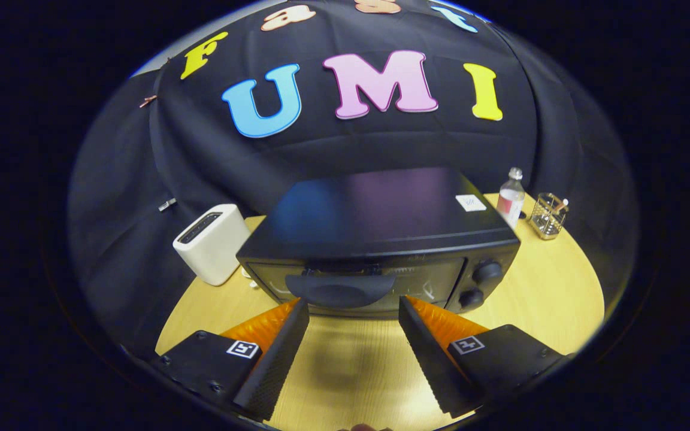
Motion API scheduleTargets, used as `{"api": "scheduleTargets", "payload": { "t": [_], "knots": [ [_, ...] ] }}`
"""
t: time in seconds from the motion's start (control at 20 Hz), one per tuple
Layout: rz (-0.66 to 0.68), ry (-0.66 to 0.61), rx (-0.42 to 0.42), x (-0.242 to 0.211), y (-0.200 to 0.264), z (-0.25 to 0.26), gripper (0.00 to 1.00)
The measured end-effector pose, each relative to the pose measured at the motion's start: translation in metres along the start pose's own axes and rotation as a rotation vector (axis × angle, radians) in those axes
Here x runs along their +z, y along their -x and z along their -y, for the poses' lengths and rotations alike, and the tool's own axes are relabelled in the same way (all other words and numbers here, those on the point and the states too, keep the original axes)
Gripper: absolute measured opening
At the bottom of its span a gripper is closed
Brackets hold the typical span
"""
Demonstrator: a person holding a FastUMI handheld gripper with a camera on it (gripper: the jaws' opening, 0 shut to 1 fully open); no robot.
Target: Open the toaster oven, put the food inside, and close the toaster oven door.
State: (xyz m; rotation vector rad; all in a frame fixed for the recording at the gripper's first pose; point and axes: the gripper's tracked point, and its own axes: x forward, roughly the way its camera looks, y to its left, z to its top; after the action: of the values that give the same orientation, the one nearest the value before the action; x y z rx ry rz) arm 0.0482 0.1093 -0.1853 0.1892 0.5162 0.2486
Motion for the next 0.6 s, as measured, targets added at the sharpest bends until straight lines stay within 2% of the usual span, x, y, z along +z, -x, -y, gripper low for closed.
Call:
{"api": "scheduleTargets", "payload": {
  "t": [0.2, 0.6],
  "knots": [
    [0.125, 0.075, -0.035, 0.036, 0.034, 0.022, 0.99],
    [0.348, 0.050, -0.157, 0.109, 0.112, 0.077, 0.99]
  ]
}}
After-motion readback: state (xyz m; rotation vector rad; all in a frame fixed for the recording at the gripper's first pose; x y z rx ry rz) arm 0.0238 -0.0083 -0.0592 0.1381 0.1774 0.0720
